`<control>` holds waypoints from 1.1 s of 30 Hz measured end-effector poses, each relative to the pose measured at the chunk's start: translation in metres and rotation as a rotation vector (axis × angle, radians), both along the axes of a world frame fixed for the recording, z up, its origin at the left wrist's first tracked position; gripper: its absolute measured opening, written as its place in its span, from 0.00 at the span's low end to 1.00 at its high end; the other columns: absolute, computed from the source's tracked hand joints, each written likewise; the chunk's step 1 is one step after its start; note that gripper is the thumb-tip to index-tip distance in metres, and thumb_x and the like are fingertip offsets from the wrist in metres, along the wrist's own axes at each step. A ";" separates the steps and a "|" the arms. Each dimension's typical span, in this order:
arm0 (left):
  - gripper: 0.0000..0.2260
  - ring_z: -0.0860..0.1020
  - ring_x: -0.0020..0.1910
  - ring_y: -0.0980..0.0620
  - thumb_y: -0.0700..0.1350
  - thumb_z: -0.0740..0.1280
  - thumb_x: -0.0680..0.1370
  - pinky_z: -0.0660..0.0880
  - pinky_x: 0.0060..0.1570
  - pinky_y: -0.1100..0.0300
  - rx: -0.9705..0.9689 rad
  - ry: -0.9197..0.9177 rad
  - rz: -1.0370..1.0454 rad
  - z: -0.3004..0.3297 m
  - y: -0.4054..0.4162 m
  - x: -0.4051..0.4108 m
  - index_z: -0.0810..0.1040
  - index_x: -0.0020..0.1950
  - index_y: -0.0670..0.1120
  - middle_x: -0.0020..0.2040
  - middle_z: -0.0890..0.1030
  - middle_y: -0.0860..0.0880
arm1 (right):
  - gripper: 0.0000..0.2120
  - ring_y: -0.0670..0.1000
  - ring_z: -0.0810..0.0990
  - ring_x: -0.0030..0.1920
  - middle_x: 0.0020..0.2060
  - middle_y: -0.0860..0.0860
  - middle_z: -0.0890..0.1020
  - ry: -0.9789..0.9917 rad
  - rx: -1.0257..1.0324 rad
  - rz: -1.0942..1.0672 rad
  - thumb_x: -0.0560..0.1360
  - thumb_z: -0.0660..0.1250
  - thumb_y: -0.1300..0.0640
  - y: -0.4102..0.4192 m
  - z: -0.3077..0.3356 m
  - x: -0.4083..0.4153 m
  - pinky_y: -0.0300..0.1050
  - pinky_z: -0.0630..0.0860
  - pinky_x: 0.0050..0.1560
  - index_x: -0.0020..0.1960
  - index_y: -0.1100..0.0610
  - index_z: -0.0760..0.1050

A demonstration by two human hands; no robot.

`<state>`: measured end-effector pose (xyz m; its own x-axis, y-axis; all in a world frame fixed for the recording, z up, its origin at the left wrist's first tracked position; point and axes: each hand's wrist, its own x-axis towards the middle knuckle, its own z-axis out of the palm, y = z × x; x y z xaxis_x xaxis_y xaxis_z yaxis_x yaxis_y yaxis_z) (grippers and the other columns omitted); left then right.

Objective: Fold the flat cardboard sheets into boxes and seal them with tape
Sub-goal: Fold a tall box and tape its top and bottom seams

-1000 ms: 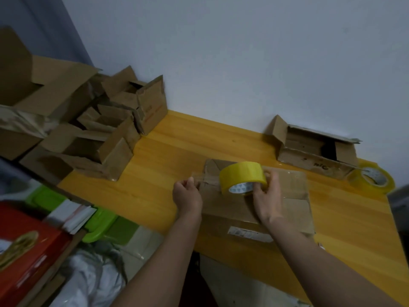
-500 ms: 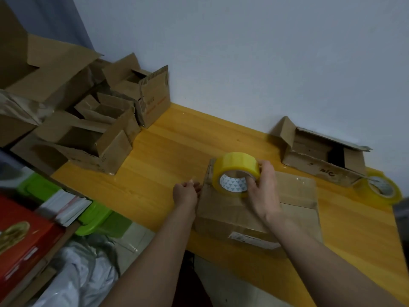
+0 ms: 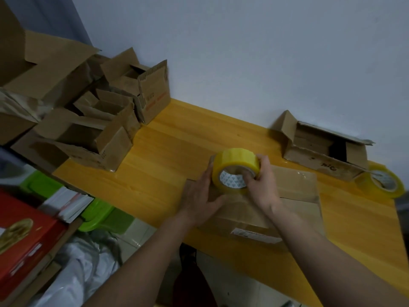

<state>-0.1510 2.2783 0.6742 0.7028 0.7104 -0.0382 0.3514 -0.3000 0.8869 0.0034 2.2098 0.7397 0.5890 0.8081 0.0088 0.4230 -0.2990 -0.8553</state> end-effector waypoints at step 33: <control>0.54 0.44 0.78 0.47 0.80 0.46 0.63 0.46 0.75 0.44 0.438 0.706 0.052 0.006 -0.003 0.028 0.31 0.76 0.50 0.79 0.38 0.52 | 0.12 0.51 0.73 0.44 0.40 0.48 0.74 -0.023 -0.017 -0.276 0.73 0.63 0.69 -0.078 0.006 0.073 0.45 0.70 0.39 0.50 0.55 0.68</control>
<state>-0.1233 2.2755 0.6800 0.5830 0.7944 -0.1703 0.8043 -0.5346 0.2595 0.0763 2.1322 0.7456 0.7869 0.6170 0.0129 0.3429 -0.4197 -0.8404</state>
